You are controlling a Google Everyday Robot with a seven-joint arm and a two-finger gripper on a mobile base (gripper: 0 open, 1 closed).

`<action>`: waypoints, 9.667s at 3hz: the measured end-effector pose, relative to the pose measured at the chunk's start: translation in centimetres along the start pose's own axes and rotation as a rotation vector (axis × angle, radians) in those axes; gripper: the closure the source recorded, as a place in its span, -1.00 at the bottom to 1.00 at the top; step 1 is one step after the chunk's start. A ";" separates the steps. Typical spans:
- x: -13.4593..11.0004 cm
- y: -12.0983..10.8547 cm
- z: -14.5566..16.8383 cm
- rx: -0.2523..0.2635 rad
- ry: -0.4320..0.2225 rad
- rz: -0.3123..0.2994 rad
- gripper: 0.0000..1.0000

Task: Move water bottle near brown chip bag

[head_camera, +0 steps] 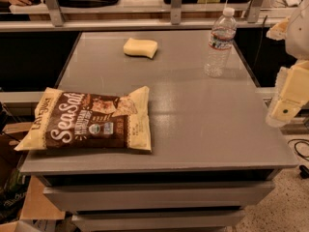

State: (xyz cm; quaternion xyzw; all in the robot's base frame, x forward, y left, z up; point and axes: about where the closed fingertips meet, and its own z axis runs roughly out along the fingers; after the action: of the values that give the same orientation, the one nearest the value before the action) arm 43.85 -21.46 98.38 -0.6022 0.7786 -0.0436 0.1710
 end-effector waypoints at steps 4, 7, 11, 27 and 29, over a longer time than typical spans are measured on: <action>1.3 -3.7 0.1 0.104 -0.171 0.107 -1.00; 2.4 -9.9 3.0 0.072 -0.434 0.051 -1.00; 1.3 -13.9 6.5 0.085 -0.623 0.053 -1.00; -15.1 -6.4 14.6 -0.513 -0.989 -0.230 1.00; -15.7 -5.6 14.7 -0.533 -0.987 -0.245 1.00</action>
Offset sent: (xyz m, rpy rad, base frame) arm 0.0183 -0.0090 0.0027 0.0414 -0.0552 -0.0752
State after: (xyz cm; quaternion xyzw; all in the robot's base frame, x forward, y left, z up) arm 57.11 -6.03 89.53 -0.6594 0.5151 0.4211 0.3500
